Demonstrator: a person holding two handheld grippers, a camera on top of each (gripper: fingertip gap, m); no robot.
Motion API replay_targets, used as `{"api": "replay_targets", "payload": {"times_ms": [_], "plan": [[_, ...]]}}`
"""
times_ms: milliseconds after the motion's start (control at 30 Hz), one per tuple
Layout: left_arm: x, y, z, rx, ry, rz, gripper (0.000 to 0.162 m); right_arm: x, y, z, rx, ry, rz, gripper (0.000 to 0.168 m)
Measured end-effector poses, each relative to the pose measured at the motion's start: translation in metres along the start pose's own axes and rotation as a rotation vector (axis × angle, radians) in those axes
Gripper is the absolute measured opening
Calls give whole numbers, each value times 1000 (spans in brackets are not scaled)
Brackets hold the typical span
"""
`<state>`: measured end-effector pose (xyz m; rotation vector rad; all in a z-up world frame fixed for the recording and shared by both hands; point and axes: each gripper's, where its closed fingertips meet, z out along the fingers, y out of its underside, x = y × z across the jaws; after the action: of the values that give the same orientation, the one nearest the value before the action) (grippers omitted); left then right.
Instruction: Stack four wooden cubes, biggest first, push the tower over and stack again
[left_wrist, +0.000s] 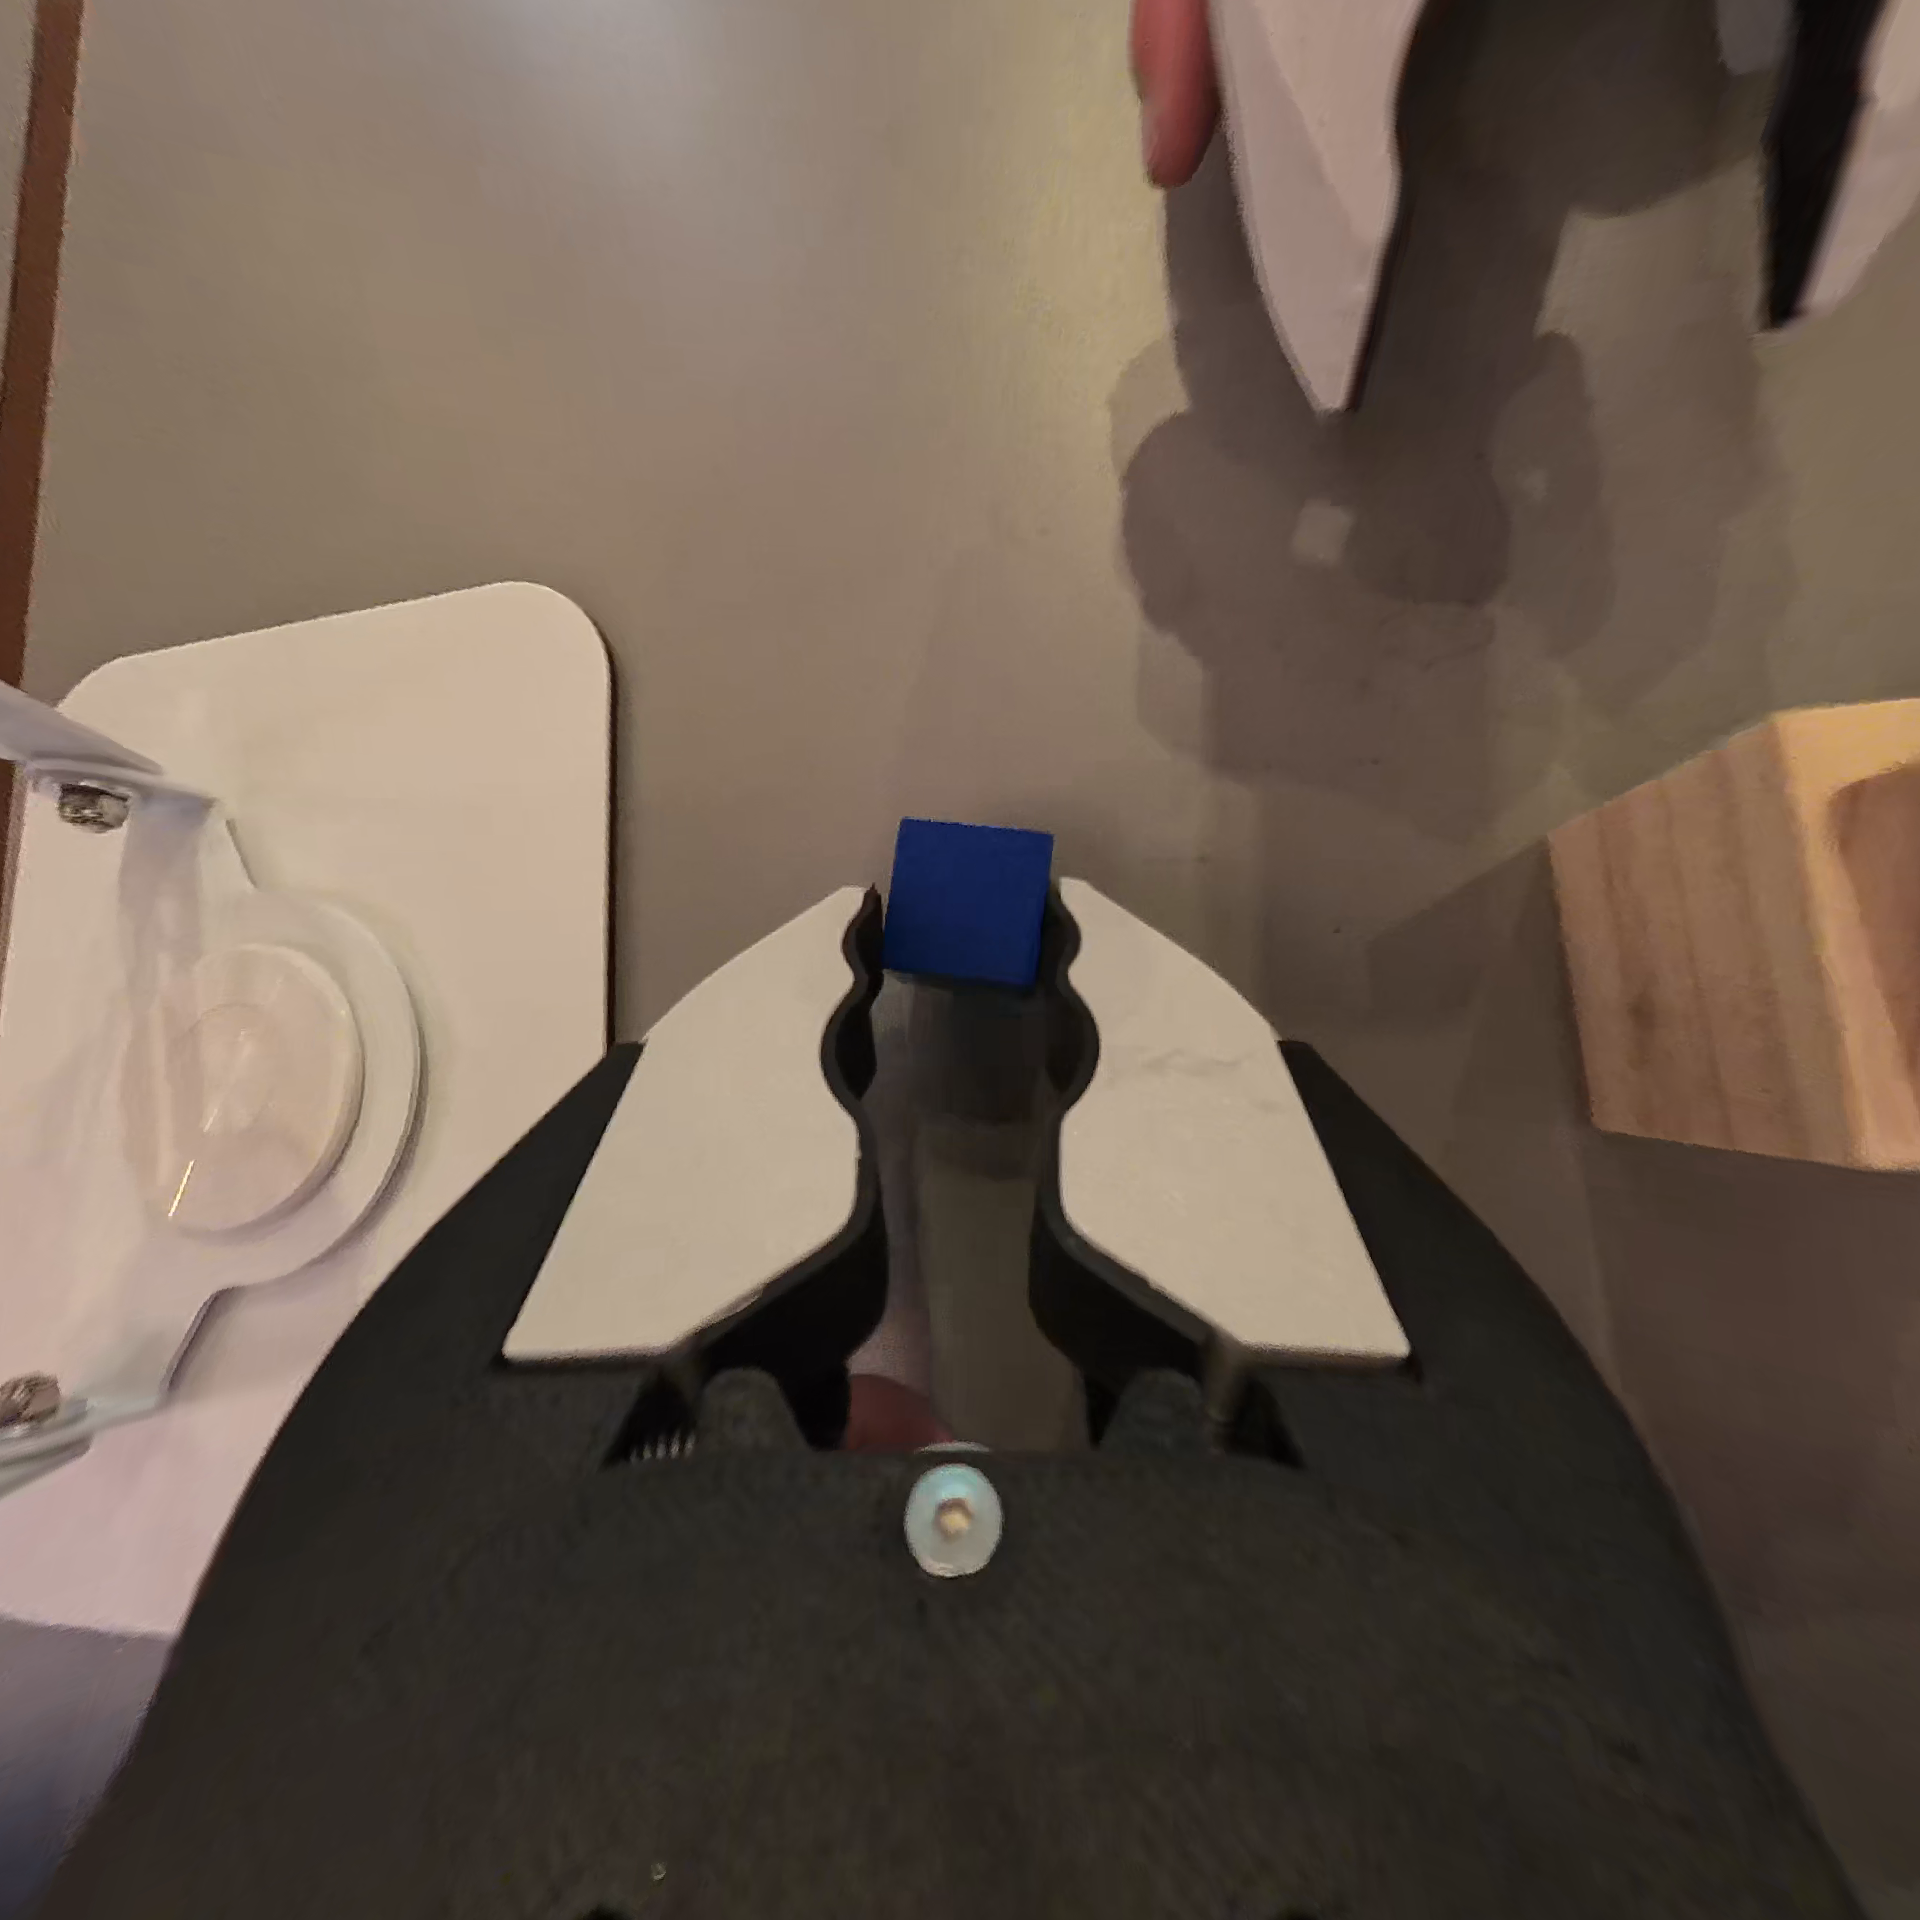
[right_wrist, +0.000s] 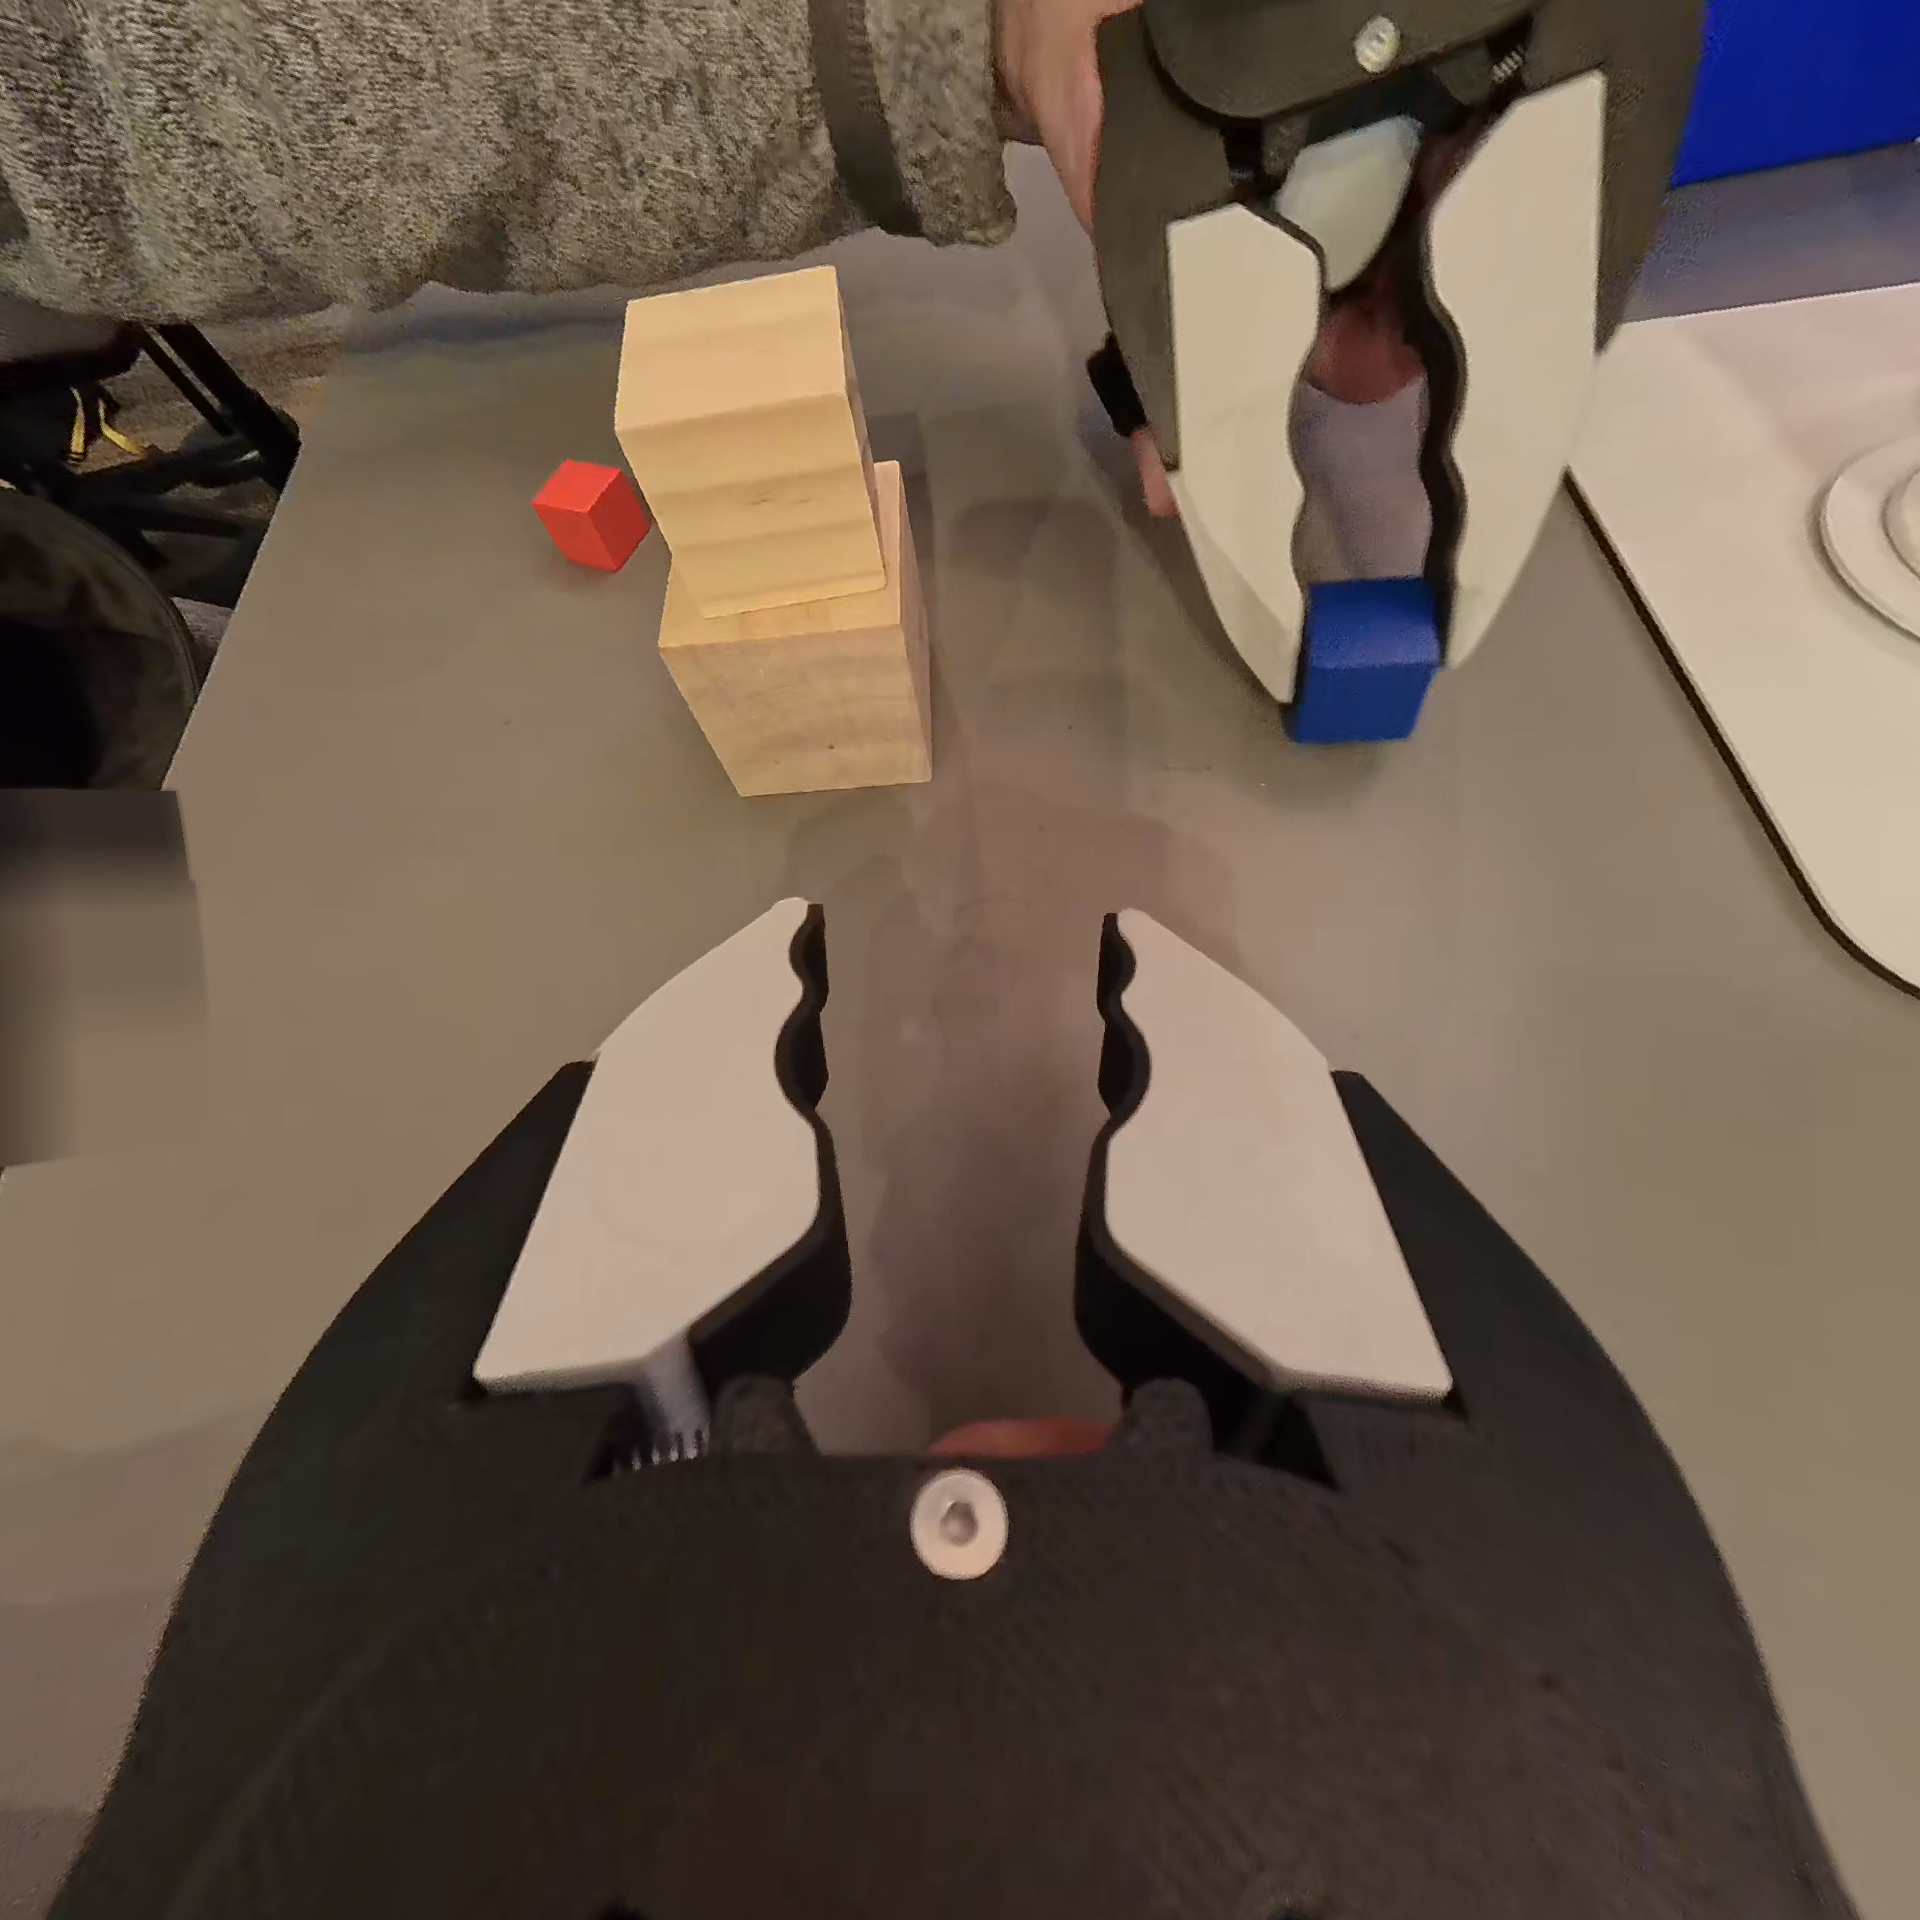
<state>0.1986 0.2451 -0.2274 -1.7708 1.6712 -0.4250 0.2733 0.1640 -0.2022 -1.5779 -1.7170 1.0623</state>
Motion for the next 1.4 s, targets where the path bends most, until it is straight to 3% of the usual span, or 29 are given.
{"api": "replay_targets", "payload": {"times_ms": [333, 500, 867, 1400], "plan": [[43, -45, -98, 134, -127, -68, 28, 0, -1, -1, 10, 11, -5, 49], [73, -64, -123, 123, -182, -78, 28, -1, 0, 1, 6, 7, -16, 48], [105, -62, -127, 170, -229, -222, 28, 0, -4, -3, 45, 6, -6, 46], [105, -70, -121, 147, -225, -260, 28, -1, -2, 0, 23, -3, -15, 46]]}}
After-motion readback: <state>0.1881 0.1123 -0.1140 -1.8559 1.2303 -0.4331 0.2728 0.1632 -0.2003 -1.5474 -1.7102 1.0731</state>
